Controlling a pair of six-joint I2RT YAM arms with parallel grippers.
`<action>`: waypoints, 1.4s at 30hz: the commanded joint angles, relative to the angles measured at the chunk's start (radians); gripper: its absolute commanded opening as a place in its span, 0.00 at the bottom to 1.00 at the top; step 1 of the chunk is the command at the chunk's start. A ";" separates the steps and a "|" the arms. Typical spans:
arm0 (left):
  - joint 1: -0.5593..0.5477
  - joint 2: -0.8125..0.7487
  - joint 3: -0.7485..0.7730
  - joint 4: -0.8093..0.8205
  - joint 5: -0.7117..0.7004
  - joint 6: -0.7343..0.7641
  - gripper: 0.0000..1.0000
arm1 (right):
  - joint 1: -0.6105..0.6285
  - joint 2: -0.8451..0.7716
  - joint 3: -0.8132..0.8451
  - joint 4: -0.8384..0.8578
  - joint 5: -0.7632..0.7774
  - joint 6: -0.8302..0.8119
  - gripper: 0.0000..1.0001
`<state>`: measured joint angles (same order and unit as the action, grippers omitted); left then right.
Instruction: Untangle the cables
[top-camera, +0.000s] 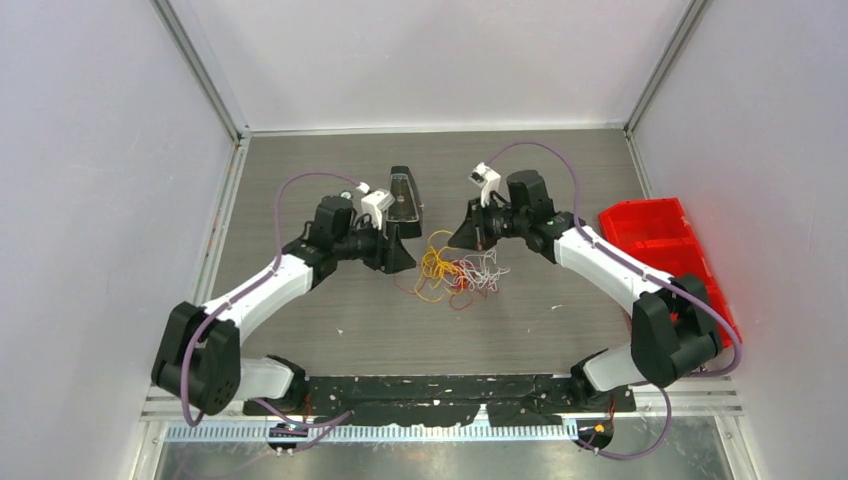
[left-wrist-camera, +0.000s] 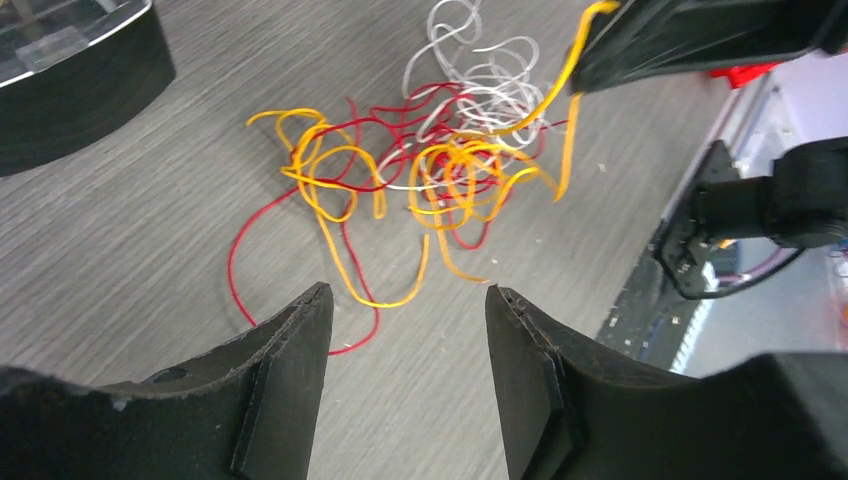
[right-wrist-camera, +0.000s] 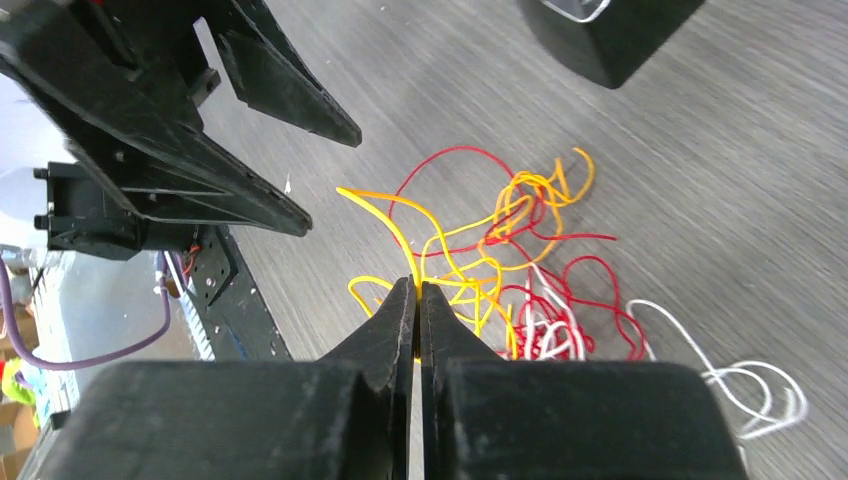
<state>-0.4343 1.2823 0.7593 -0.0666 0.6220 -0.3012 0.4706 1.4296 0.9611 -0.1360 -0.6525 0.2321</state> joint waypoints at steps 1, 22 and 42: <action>-0.016 0.088 0.068 0.024 -0.085 0.060 0.58 | -0.047 -0.055 -0.013 0.020 -0.044 -0.005 0.05; -0.096 0.436 0.315 -0.115 -0.166 0.064 0.57 | -0.140 -0.269 0.124 -0.203 -0.237 -0.110 0.05; -0.096 0.025 0.138 -0.171 -0.207 0.151 0.85 | -0.747 -0.126 0.678 -0.939 -0.019 -0.743 0.05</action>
<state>-0.5282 1.3891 0.9215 -0.2379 0.4267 -0.1856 -0.1322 1.2514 1.5471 -0.8570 -0.7887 -0.2726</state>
